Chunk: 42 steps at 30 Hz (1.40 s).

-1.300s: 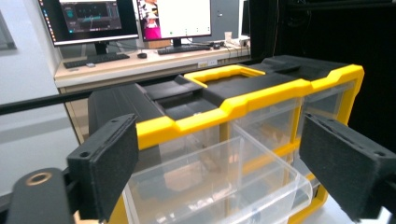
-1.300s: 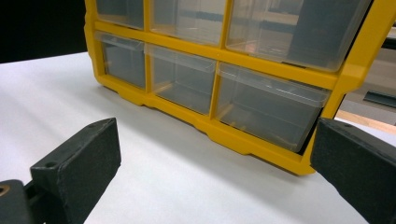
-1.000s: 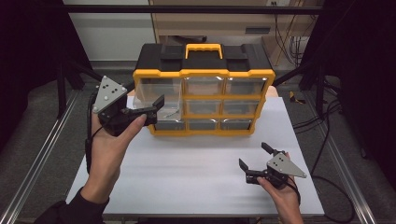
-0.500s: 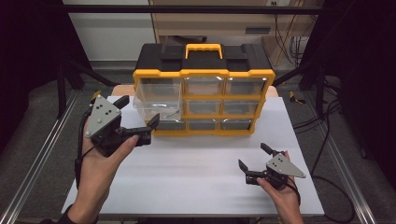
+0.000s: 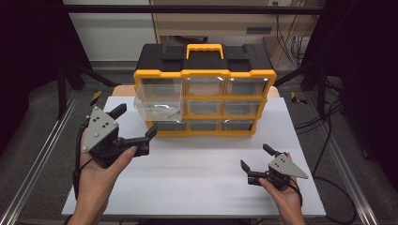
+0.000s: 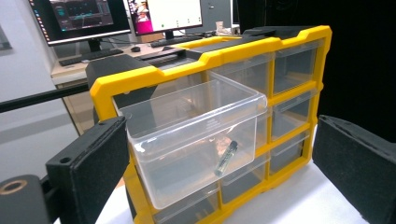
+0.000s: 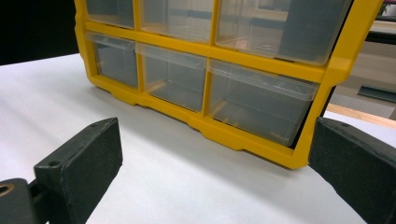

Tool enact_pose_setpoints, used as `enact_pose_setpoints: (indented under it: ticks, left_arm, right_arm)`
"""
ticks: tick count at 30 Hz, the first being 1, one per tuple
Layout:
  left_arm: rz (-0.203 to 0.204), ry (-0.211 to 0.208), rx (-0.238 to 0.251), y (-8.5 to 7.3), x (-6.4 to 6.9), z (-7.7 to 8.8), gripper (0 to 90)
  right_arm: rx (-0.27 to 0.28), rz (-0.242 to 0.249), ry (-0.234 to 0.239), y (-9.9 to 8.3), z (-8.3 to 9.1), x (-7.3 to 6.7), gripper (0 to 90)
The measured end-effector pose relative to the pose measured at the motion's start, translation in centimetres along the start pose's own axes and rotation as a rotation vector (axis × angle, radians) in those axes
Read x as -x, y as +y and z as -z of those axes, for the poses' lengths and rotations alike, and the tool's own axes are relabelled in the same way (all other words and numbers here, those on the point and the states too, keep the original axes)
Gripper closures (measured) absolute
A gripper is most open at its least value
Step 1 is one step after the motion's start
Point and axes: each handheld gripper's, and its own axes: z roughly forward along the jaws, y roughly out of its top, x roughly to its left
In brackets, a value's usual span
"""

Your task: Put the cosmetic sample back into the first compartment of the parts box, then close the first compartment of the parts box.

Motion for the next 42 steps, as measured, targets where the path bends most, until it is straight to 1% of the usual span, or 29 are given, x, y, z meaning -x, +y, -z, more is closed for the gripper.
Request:
enact_pose_setpoints:
  ticks: [1, 2, 6, 7, 8, 9, 13, 15, 18, 22, 24, 25, 26, 27, 30, 31, 32, 33, 34, 37, 38, 42]
  left_arm:
    - [0.000, 0.003, 0.002, -0.1, 0.0, 0.0, 3.7]
    - [-0.010, 0.005, -0.002, -0.3, 0.1, 0.0, 3.7]
    - [-0.014, -0.005, 0.003, -1.0, 0.4, 0.2, 3.7]
    - [-0.007, -0.005, 0.006, -1.2, 0.4, 0.2, 3.8]
    - [-0.009, -0.008, -0.003, -1.5, 0.6, 0.3, 3.7]
    - [-0.009, -0.008, -0.003, -1.5, 0.6, 0.3, 3.7]
    - [0.000, 0.002, 0.005, -2.3, 0.9, 0.5, 3.7]
    - [0.010, 0.000, 0.009, -2.6, 1.1, 0.6, 3.6]
    - [0.012, -0.012, 0.010, -3.2, 1.3, 0.6, 3.7]
    - [0.033, -0.015, 0.009, -4.1, 1.7, 0.4, 3.9]
    - [0.022, -0.009, 0.012, -4.6, 1.8, 0.4, 4.3]
    - [0.031, -0.013, 0.008, -4.9, 1.9, 0.3, 4.5]
    - [0.028, -0.013, 0.010, -5.1, 1.9, 0.1, 4.6]
    - [0.049, -0.030, -0.003, -5.5, 2.0, -0.1, 4.6]
    - [0.051, -0.034, -0.001, -5.8, 2.1, -0.1, 4.8]
    - [0.037, -0.029, 0.007, -5.9, 2.1, -0.1, 4.9]
    - [0.044, -0.032, 0.006, -6.0, 2.2, -0.1, 5.2]
    - [0.037, -0.029, 0.008, -6.1, 2.2, -0.1, 5.3]
    - [0.050, -0.035, 0.004, -6.3, 2.3, -0.2, 5.3]
    - [0.066, -0.035, 0.001, -6.6, 2.4, -0.2, 6.3]
    - [0.065, -0.035, 0.002, -6.6, 2.4, -0.3, 7.2]
    - [0.097, -0.040, 0.002, -6.9, 2.4, -0.4, 10.8]
  right_arm:
    - [0.000, 0.000, 0.000, 0.0, 0.0, 0.0, 3.0]
    - [-0.001, 0.001, -0.001, 0.0, 0.0, 0.0, 3.0]
    - [0.001, 0.013, -0.005, 0.1, 0.1, -0.1, 2.9]
    - [-0.002, 0.013, -0.005, 0.1, 0.1, -0.2, 2.9]
    - [-0.003, 0.016, -0.006, 0.1, 0.1, -0.2, 2.9]
    - [-0.001, 0.017, -0.006, 0.1, 0.1, -0.2, 2.9]
    - [-0.006, 0.020, -0.007, 0.1, 0.2, -0.2, 2.8]
    - [-0.004, 0.017, -0.005, 0.0, 0.2, -0.1, 2.7]
    - [-0.005, 0.020, 0.000, 0.0, 0.1, -0.2, 2.7]
    - [-0.003, 0.018, 0.003, 0.0, 0.1, -0.2, 2.6]
    - [-0.006, 0.023, 0.003, 0.0, 0.0, -0.1, 2.6]
    - [-0.008, 0.023, 0.002, 0.0, 0.0, -0.1, 2.6]
    - [-0.007, 0.023, 0.003, 0.0, 0.1, -0.1, 2.6]
    - [-0.006, 0.021, 0.003, 0.0, 0.1, -0.2, 2.6]
    - [0.002, 0.018, -0.002, 0.1, 0.2, -0.1, 2.5]
    - [0.002, 0.018, -0.002, 0.1, 0.2, -0.1, 2.5]
    - [-0.002, 0.018, -0.002, 0.0, 0.2, -0.1, 2.5]
    - [-0.005, 0.020, -0.001, 0.0, 0.2, -0.1, 2.5]
    - [-0.007, 0.020, 0.000, 0.0, 0.1, -0.1, 2.5]
    - [-0.005, 0.022, 0.001, 0.0, 0.2, -0.2, 2.5]
    - [-0.001, 0.020, 0.000, 0.0, 0.2, -0.2, 2.5]
    - [-0.001, 0.019, -0.002, 0.0, 0.2, -0.1, 2.5]
